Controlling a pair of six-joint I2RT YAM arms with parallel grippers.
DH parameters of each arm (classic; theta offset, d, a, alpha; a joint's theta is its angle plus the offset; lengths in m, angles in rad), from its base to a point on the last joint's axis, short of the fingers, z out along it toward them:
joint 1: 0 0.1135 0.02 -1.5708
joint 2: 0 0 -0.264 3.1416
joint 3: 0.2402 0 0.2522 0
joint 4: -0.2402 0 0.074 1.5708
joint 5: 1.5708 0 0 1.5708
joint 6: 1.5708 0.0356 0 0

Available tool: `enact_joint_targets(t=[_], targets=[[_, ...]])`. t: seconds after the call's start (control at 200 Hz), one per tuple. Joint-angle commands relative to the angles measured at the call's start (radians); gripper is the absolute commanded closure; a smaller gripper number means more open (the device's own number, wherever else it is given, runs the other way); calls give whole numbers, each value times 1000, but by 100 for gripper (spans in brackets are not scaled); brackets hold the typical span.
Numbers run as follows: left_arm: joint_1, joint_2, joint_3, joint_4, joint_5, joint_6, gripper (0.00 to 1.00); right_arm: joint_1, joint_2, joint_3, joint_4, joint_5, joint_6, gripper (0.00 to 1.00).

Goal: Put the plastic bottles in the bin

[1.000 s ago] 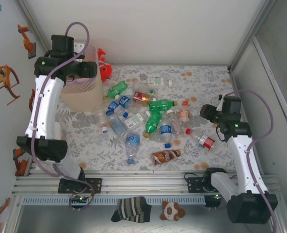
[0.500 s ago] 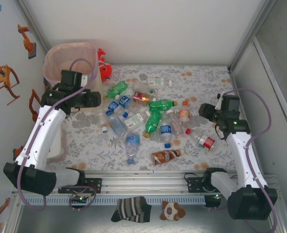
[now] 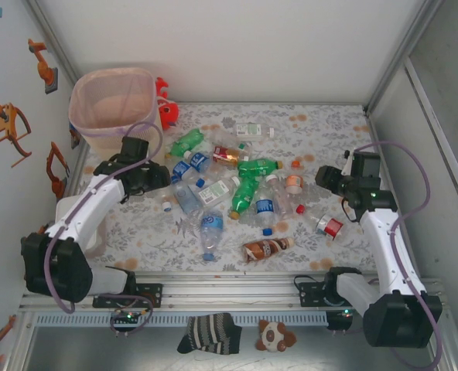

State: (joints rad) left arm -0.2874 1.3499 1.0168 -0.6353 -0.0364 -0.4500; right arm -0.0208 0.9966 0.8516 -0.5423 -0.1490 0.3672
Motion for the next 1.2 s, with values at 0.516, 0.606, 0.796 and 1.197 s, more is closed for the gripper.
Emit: enact_joint_targets(t=[0.516,0.606,0.796,1.197], targets=[[71,196,-87,211,73,-91,28,7,18,4,11,-6,-1,33],[75,212,-92,221,76,-90,28,8,16,6,8,-4,0,34],[85,244,-100,241,77,-80,29,8,10,12,5,5,-2,33],[86,264,-121,248,67,-59,35,8,5,23,6,-4,9,34]])
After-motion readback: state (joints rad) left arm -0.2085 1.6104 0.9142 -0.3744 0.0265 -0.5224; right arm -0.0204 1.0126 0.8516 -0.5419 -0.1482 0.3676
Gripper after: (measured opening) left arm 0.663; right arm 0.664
